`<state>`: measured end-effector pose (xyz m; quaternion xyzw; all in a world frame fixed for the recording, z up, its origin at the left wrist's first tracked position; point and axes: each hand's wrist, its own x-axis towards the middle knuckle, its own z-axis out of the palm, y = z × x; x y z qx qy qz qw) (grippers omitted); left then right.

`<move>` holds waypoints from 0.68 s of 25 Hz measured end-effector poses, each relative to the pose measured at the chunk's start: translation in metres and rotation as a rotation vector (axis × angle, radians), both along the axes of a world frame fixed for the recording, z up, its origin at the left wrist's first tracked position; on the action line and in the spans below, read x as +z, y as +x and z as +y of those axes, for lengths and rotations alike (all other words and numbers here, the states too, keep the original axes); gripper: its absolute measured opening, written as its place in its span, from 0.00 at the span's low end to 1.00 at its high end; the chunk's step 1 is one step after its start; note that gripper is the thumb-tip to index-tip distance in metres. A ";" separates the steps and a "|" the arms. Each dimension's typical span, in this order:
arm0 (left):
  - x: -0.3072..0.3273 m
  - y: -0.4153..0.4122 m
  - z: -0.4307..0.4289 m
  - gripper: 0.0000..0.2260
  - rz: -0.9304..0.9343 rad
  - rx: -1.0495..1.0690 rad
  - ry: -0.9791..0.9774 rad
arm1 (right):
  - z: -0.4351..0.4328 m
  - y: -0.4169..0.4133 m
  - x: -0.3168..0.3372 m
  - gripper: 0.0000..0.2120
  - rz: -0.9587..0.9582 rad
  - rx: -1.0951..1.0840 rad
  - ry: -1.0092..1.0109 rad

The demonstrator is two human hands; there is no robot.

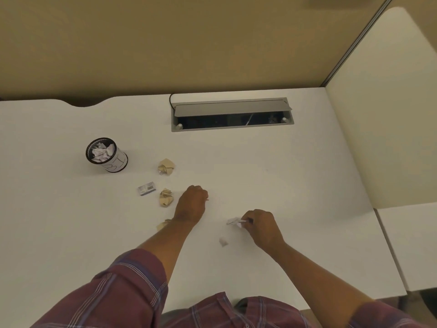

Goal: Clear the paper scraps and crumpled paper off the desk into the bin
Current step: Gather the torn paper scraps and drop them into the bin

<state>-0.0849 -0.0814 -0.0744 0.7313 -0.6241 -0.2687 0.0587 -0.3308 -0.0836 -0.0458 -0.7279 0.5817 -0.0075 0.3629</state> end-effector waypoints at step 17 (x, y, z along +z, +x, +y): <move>0.005 -0.040 0.095 0.20 0.379 -0.030 0.192 | -0.004 0.025 -0.022 0.06 0.194 0.200 0.080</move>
